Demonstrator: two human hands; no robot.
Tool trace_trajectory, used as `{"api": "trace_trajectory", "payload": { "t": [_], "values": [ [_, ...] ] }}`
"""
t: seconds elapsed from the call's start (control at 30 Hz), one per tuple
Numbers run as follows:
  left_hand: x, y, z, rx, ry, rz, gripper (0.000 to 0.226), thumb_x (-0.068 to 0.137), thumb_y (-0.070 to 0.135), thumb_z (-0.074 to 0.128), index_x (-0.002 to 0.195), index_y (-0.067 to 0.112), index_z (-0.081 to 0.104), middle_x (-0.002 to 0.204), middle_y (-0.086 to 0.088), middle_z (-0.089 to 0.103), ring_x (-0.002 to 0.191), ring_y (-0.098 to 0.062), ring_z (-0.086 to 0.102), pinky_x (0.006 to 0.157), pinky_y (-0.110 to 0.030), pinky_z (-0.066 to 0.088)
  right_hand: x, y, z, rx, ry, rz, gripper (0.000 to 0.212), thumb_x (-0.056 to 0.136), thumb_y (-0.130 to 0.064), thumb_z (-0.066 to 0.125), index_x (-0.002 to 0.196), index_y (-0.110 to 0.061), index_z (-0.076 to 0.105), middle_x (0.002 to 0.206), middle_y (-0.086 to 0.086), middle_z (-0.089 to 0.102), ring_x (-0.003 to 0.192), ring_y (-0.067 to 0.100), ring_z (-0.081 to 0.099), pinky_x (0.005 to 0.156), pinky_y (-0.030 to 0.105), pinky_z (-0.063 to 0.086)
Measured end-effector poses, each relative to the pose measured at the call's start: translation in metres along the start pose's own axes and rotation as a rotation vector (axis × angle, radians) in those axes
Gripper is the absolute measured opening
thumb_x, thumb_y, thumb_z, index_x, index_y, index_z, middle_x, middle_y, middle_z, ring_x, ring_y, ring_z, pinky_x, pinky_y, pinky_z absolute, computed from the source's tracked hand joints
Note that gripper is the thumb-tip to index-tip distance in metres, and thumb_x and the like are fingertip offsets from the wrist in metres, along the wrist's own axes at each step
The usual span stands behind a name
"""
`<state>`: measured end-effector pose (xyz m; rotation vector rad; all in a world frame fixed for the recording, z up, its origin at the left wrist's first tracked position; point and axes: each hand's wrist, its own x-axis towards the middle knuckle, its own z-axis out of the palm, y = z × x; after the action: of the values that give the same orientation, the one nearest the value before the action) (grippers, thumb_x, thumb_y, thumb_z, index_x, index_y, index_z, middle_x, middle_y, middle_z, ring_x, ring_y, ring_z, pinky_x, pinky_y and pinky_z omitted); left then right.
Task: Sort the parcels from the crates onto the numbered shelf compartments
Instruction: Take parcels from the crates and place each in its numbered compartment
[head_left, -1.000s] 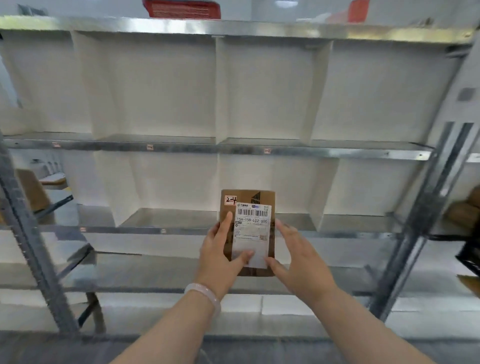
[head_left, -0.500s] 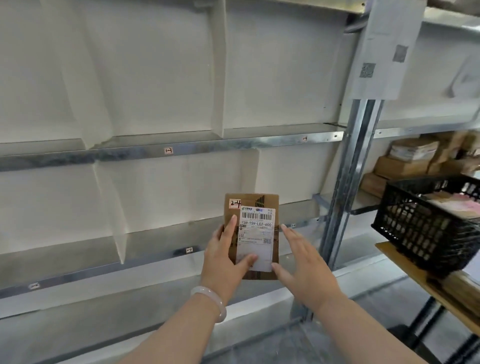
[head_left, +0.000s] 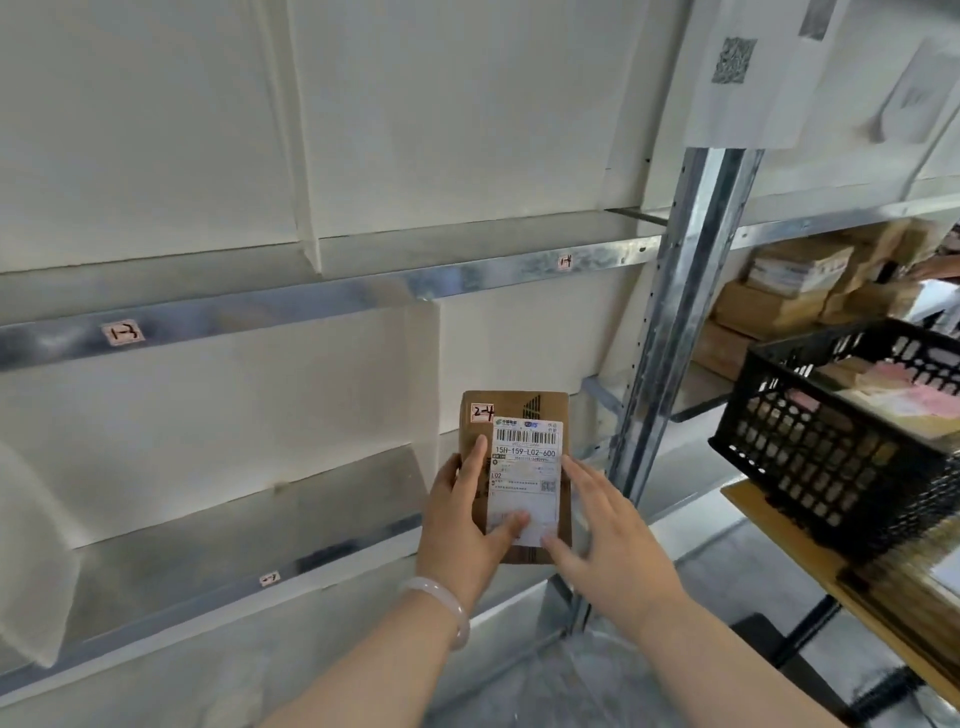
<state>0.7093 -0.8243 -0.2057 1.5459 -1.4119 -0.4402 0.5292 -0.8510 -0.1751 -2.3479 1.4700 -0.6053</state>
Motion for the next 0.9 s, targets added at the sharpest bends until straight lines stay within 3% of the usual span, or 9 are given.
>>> {"api": "trace_trajectory", "payload": {
  "t": [0.1,0.23,0.33,0.43,0.57,0.77,0.9],
  "values": [
    [0.023,-0.006,0.027,0.019,0.020,-0.008,0.095,0.084,0.029,0.077,0.140,0.061,0.007,0.146,0.012,0.028,0.132,-0.003,0.032,0.111,-0.021,0.033,0.027,0.025,0.000,0.009,-0.014,0.018,0.083,0.086,-0.058,0.055,0.149,-0.045,0.002,0.156,-0.017,0.018,0.140,0.008,0.027,0.111,0.032,0.033],
    [0.060,-0.020,0.062,0.027,0.096,-0.042,0.095,0.081,0.025,0.080,0.142,0.056,0.014,0.146,0.003,0.035,0.129,-0.004,0.038,0.103,-0.005,0.031,0.078,0.064,-0.003,0.000,-0.097,-0.038,0.082,0.087,-0.058,0.056,0.147,-0.049,0.000,0.158,-0.018,0.013,0.142,0.011,0.026,0.113,0.036,0.034],
    [0.094,-0.030,0.086,0.049,0.204,-0.076,0.099,0.081,0.024,0.080,0.148,0.054,0.014,0.146,0.001,0.037,0.128,-0.004,0.041,0.109,-0.027,0.043,0.120,0.097,-0.004,-0.031,-0.192,-0.115,0.083,0.088,-0.059,0.053,0.145,-0.052,-0.006,0.159,-0.018,0.008,0.143,0.013,0.022,0.115,0.039,0.031],
    [0.108,-0.039,0.093,0.096,0.237,-0.097,0.101,0.082,0.026,0.079,0.147,0.058,0.009,0.142,0.003,0.037,0.129,-0.006,0.041,0.110,-0.034,0.043,0.142,0.107,0.001,-0.076,-0.233,-0.171,0.081,0.088,-0.063,0.048,0.145,-0.053,-0.009,0.160,-0.017,0.002,0.146,0.015,0.018,0.117,0.040,0.028],
    [0.140,-0.061,0.107,0.153,0.313,-0.173,0.100,0.081,0.032,0.079,0.151,0.055,0.011,0.146,-0.002,0.035,0.136,-0.021,0.039,0.110,-0.048,0.043,0.189,0.127,0.017,-0.077,-0.306,-0.246,0.080,0.091,-0.060,0.046,0.145,-0.051,-0.012,0.160,-0.017,-0.002,0.147,0.014,0.013,0.117,0.039,0.024],
    [0.160,-0.099,0.114,0.191,0.376,-0.188,0.099,0.081,0.029,0.080,0.152,0.050,0.015,0.152,-0.007,0.032,0.141,-0.025,0.037,0.109,-0.050,0.042,0.226,0.137,0.050,-0.013,-0.341,-0.292,0.082,0.090,-0.060,0.047,0.144,-0.052,-0.015,0.159,-0.020,-0.001,0.145,0.009,0.014,0.116,0.036,0.027],
    [0.164,-0.121,0.120,0.204,0.390,-0.183,0.105,0.081,0.031,0.078,0.152,0.053,0.003,0.156,-0.006,0.028,0.143,-0.023,0.034,0.110,-0.050,0.041,0.240,0.142,0.075,0.020,-0.348,-0.304,0.084,0.089,-0.060,0.048,0.143,-0.052,-0.017,0.158,-0.022,0.001,0.144,0.009,0.018,0.113,0.033,0.027]
  ]
}}
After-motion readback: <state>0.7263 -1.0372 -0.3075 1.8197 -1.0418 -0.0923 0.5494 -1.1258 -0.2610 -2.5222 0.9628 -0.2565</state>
